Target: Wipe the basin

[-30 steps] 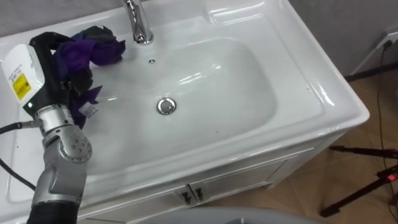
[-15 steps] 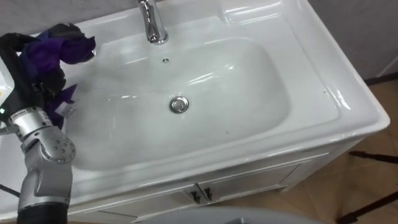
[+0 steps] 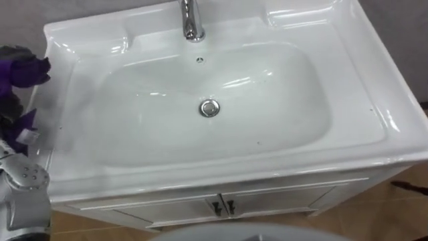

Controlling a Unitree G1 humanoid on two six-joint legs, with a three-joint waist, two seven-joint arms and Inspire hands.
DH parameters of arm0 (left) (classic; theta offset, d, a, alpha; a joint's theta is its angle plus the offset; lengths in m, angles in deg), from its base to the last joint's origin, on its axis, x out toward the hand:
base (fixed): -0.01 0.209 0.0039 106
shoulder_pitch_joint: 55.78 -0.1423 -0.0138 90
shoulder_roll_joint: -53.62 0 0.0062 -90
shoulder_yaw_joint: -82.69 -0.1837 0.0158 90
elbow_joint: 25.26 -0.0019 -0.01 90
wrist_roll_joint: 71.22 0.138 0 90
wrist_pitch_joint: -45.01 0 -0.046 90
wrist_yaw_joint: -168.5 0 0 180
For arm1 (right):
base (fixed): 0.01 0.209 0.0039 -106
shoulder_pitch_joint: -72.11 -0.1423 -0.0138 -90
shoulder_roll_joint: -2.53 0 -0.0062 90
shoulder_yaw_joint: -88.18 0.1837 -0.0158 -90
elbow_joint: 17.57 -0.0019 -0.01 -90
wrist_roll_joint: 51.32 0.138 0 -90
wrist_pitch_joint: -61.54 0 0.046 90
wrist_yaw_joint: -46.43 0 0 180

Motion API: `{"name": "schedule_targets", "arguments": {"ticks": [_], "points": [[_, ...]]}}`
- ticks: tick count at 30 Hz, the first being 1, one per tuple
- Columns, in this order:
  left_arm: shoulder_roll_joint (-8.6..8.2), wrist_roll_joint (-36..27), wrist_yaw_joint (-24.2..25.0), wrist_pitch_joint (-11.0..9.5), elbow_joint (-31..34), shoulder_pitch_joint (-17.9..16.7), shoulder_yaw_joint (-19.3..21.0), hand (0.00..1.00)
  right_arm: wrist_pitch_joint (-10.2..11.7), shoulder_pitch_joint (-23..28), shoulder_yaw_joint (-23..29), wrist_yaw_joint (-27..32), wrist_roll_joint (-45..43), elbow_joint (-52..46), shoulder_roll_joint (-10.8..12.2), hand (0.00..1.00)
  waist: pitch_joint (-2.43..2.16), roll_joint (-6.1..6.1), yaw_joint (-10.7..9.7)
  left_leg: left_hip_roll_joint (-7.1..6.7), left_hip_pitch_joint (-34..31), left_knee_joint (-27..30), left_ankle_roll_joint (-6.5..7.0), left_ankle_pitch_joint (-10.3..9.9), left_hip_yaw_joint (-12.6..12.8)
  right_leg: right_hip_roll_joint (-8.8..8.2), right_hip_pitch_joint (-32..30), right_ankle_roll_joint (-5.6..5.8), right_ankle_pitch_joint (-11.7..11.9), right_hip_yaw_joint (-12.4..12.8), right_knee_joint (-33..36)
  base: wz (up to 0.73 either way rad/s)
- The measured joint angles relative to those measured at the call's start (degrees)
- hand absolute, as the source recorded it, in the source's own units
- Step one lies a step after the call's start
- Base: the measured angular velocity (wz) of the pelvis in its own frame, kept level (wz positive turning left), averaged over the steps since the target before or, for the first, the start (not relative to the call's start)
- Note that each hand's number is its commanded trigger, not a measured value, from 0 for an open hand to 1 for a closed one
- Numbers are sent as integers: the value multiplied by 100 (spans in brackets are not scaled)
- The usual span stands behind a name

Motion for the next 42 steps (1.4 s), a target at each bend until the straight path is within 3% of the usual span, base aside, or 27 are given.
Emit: {"name": "schedule_targets", "arguments": {"ticks": [4,5,11,17,20,21,24,27,32,37,42], "points": [[0,-2,24,18,-202,-108,0,100,-51,2,-12,-19,17,2,6,0,12,-11,13,-19,-41,5,1,0,1,-13,-13,22,1,5,9,0],[-2,-2,48,28,-246,-109,-1,100,-53,-1,-13,-40,33,-2,8,0,-12,13,10,-20,-57,13,1,0,1,-19,-22,23,1,4,9,0],[-22,37,259,218,-334,-117,-22,100,-121,90,-16,-126,166,-154,-7,0,-30,-37,-25,-17,-59,20,1,0,-26,-20,-1,22,2,-42,29,3],[-24,58,363,298,-330,-114,-56,100,-116,137,-18,-118,166,-275,-25,0,-19,-34,-64,-20,-41,16,1,0,-25,-26,10,22,2,-39,28,0],[-30,69,364,298,-314,-114,-138,100,-109,134,-31,-112,171,-275,-24,0,17,-29,-68,-22,-24,9,1,0,-28,-26,40,22,2,-41,13,0],[-31,74,363,297,-284,-114,-189,100,-107,143,-30,-101,174,-275,-24,0,41,-53,-70,-23,-36,10,1,0,-28,-25,35,24,1,-45,3,4],[-31,74,337,294,-118,-112,-247,100,-108,157,-32,-32,172,-275,-23,0,46,-34,-90,-24,-83,21,1,0,-33,-29,0,25,1,-67,2,5],[-31,68,310,296,181,-102,-255,100,-108,139,-32,14,174,-241,-22,0,43,-53,-200,-39,-173,84,1,0,-95,-50,-43,31,-3,-147,-11,14],[-30,70,227,246,747,-8,-282,100,-108,140,-30,25,144,-218,-24,0,37,-50,-218,-41,-172,76,1,0,-95,-52,-61,30,-1,-124,-6,-4],[-31,72,228,241,817,16,-360,100,-110,154,-30,11,155,-217,-21,0,47,-18,-345,-40,-163,74,1,0,-69,-51,-59,31,-1,-114,-6,-2],[-31,74,236,241,817,31,-431,100,-117,160,-31,20,153,-206,-18,0,42,-74,-351,-29,-167,74,1,0,2,-33,-90,29,-1,-43,-5,-7]]}}
